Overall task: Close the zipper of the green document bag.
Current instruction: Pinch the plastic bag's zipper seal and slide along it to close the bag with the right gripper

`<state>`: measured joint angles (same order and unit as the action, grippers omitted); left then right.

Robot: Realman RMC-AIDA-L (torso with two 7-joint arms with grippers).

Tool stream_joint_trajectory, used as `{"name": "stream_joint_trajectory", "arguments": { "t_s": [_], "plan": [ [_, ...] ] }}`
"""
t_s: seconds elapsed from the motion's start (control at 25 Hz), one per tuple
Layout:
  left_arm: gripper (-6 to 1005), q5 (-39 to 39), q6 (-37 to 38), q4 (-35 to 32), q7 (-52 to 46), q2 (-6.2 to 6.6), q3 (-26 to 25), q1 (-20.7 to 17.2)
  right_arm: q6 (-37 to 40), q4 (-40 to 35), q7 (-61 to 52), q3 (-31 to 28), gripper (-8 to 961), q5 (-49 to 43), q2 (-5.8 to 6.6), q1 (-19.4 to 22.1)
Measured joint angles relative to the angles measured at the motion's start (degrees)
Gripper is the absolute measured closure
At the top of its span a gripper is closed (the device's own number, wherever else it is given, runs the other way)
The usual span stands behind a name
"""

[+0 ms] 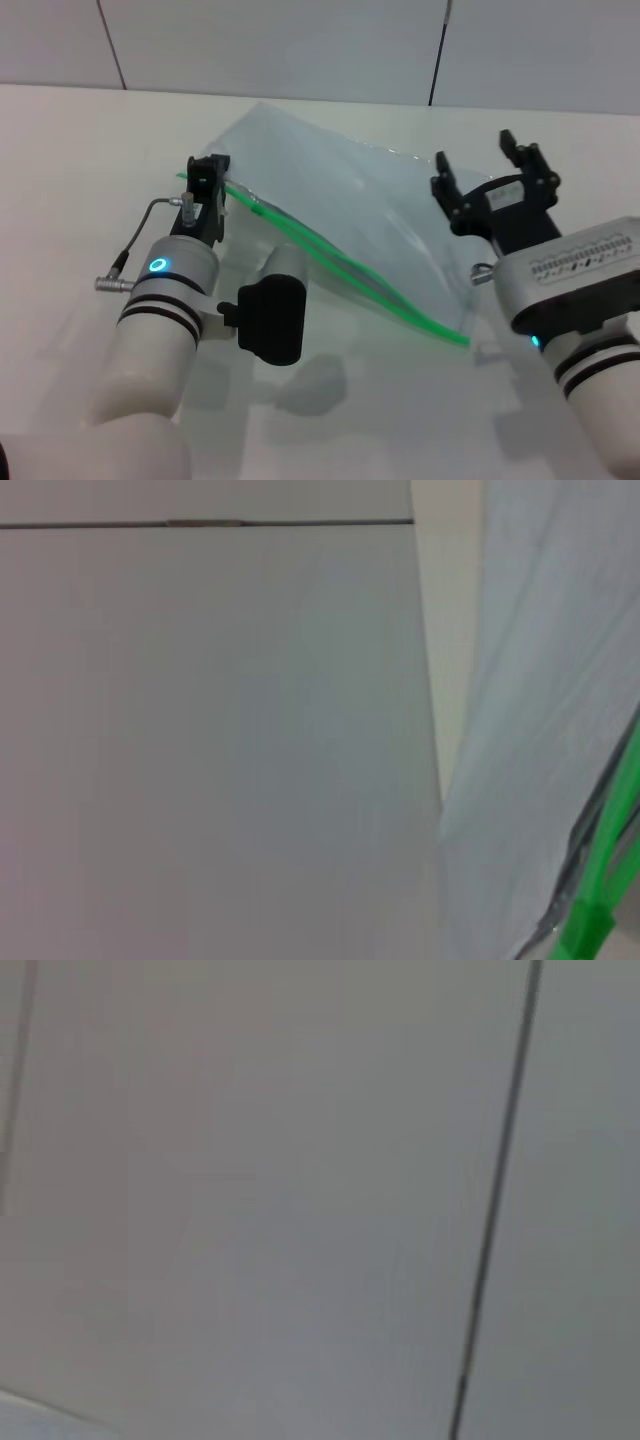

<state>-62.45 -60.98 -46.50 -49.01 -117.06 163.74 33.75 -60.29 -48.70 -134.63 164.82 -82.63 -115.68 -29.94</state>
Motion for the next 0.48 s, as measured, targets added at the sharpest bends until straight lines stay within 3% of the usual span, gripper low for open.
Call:
{"name": "stream_joint_trajectory", "arguments": {
  "t_s": [0.48],
  "plan": [
    [947, -6.33, -3.06, 0.00, -5.13, 0.08, -0.10, 0.00, 6.39, -1.33, 0.84, 0.06, 224, -7.07, 0.17, 0.15]
  ]
}}
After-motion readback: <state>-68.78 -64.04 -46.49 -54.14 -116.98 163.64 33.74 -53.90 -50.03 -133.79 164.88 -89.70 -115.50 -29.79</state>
